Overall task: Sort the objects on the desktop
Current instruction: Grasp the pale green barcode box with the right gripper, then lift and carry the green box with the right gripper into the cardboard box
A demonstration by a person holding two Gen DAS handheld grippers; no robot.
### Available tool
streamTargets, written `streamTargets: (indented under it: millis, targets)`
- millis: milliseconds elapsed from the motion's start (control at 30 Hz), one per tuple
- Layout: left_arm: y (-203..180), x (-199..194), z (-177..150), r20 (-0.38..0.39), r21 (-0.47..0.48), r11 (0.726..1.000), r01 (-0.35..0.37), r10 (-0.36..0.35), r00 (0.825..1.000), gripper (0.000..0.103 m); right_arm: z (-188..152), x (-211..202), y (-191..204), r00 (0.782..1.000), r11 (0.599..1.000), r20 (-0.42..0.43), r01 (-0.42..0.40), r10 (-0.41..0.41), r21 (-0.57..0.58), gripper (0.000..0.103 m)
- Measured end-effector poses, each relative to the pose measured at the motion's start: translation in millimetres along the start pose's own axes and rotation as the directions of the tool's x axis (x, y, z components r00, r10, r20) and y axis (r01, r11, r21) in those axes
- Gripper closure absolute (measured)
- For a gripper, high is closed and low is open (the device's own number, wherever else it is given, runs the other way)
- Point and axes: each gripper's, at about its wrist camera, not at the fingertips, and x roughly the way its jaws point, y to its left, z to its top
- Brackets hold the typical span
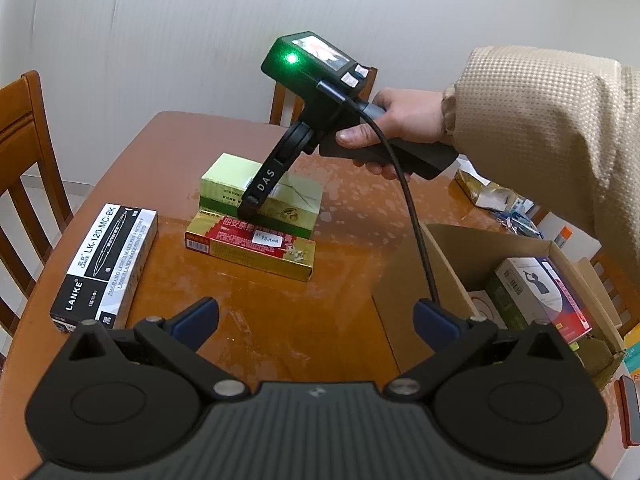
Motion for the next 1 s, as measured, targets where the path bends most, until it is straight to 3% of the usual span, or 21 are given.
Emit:
streamTargets:
  millis: [200,500,733,1000]
  targets:
    - [-3,-4,1,0.005,0.004,1.0,0.005,-0.005,1.0,0.0,-2,1,-6,0.999,0.989,-0.01,0.035,-0.034,0.147,0.025]
    - [-2,-19,2,0.028,0.0,1.0,-0.006,0.006,1.0,0.0,-7,-17,-16,0.997,0.941,0.047,0.043,-0.062,0.336,0.028]
    - [-3,-37,5,0.071,0.0,1.0,-0.001,0.001,0.997,0.0,-16,-61,-7,0.987,0.919,0.148,-0.003,-0.061,0.395,0.028]
    - [-14,-59,2,0.101,0.028,0.999,0.017,-0.02,0.995,0.0,-38,-128,4,0.961,0.89,0.269,-0.064,-0.067,0.451,0.028]
